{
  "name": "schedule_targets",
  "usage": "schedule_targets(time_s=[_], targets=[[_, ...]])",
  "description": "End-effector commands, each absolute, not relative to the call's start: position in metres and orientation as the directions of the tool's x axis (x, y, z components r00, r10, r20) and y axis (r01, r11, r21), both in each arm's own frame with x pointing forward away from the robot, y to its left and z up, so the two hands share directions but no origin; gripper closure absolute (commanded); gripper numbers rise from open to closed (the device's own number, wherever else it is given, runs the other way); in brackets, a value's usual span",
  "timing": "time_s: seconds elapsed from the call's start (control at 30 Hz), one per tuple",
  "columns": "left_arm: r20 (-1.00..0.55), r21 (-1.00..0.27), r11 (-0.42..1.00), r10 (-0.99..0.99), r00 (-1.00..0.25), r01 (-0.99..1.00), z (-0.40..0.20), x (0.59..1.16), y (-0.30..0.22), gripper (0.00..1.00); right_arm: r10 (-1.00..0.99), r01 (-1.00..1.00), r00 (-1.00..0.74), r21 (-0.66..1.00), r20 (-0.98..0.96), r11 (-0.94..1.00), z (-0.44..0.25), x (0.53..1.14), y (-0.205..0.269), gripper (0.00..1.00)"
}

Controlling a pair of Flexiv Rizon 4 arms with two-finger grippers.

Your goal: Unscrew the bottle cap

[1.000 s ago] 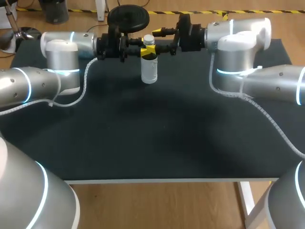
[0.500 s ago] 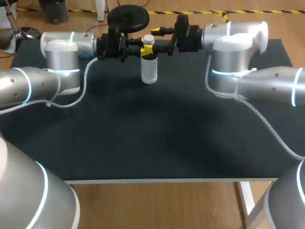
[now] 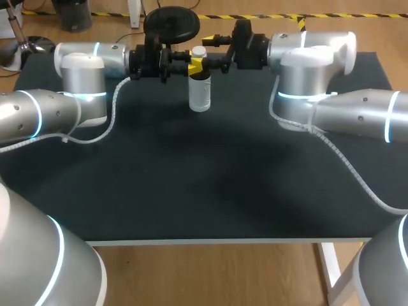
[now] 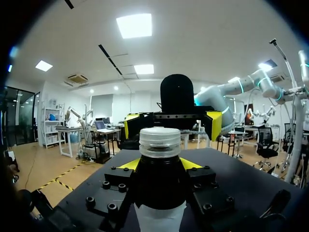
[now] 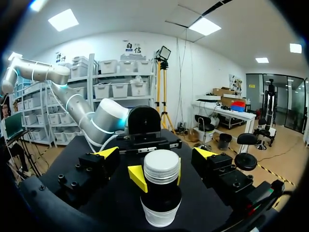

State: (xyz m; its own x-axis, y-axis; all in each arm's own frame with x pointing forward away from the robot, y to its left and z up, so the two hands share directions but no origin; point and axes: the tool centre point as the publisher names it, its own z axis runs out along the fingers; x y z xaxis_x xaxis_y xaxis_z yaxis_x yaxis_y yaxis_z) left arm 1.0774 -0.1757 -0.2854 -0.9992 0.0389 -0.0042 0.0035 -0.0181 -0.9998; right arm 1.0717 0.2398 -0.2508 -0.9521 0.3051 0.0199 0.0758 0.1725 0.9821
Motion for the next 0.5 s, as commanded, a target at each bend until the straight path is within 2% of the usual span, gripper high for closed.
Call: schedule_targets(time_s=[0.03,0.5], targets=[[-0.006,-1.000,-0.019,0.036,-0.999,0.005,-0.2856,1.0773,-0.1766,1.00,0.305,0.076,-0.952,0.982,0.020,0.174,-0.2542,1.0759,0.2459,0.00],[-0.006,-1.000,-0.019,0.036,-0.999,0.005,-0.2856,1.0773,-0.1766,1.00,0.359,0.064,-0.933,0.986,0.005,0.153,-0.2536,1.0761,0.2459,0.00]])
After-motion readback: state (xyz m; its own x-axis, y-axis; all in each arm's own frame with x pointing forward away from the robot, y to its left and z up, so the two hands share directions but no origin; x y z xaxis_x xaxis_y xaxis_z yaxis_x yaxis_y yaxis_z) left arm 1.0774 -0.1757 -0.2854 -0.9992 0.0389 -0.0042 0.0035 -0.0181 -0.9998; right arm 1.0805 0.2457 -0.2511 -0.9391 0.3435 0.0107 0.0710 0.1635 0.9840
